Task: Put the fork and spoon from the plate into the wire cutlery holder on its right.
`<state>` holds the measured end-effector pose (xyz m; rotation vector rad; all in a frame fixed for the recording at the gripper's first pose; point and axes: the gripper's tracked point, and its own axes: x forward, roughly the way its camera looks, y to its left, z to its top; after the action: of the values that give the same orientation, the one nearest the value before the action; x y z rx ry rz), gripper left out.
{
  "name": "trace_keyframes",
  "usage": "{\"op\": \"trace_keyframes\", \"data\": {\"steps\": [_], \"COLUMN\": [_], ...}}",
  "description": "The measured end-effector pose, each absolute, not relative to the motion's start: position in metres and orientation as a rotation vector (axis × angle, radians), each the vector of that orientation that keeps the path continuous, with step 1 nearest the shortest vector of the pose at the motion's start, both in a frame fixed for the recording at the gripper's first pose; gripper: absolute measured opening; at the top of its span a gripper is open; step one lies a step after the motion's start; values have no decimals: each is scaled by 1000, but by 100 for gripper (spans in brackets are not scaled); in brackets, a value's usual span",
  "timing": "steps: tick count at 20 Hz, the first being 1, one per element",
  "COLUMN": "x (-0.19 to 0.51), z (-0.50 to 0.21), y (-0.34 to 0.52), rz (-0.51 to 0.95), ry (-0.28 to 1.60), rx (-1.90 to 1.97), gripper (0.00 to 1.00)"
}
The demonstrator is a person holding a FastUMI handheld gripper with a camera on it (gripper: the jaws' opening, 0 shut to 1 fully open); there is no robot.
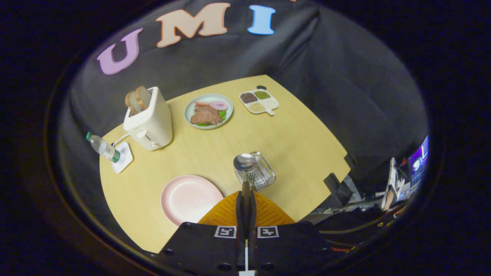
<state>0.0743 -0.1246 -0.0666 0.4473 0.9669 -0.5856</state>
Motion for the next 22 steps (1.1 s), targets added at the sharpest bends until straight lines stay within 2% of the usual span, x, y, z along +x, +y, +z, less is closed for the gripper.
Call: {"op": "trace_keyframes", "data": {"steps": [9,17,22], "x": [97,104,104], "z": [-115,-142,-138], "y": [-146,-156,-163], "rz": [-628,-629,-620], "ry": [1173,1254,1236], "rx": [625,700,666], "gripper": [6,10,61]}}
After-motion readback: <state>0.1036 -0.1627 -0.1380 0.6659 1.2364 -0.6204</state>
